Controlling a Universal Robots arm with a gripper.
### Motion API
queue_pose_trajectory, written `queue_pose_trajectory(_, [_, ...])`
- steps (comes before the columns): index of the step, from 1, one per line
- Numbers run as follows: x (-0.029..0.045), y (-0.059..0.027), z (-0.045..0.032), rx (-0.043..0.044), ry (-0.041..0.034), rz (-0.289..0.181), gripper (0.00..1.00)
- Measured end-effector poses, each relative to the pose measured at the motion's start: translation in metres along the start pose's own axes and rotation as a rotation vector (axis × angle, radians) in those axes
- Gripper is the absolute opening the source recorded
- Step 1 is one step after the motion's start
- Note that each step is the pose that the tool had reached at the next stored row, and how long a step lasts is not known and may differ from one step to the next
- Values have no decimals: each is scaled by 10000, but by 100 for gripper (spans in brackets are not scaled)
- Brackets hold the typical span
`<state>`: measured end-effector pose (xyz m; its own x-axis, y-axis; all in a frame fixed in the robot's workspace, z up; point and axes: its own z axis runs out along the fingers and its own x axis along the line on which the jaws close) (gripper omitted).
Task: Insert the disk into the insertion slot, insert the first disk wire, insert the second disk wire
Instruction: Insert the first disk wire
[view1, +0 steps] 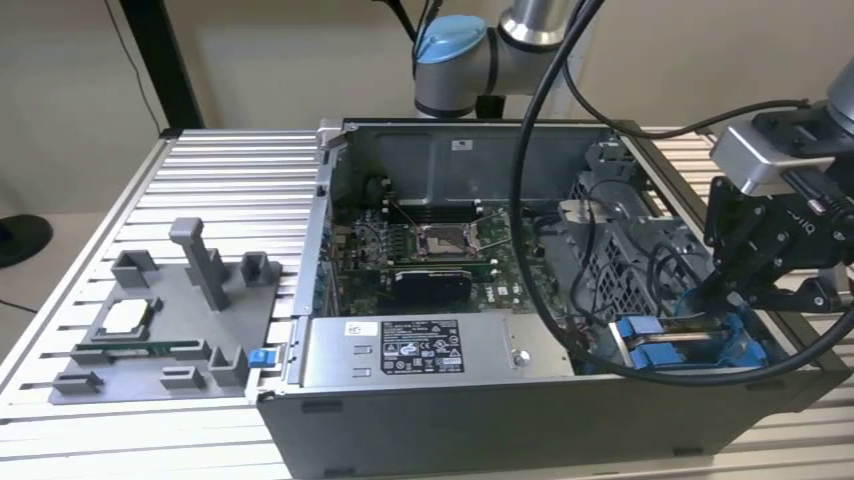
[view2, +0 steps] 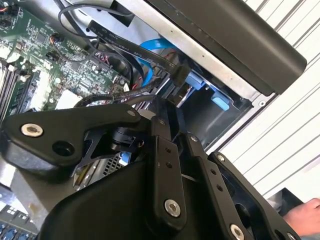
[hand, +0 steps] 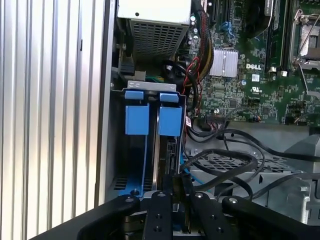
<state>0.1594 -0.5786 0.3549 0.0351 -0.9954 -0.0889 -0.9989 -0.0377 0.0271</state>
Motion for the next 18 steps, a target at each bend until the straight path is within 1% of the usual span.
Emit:
queue_pose_trajectory(10, [6,-2,68,15,3,8,0])
queue_pose_trajectory(18, [7,-10,71,15,2,8,0])
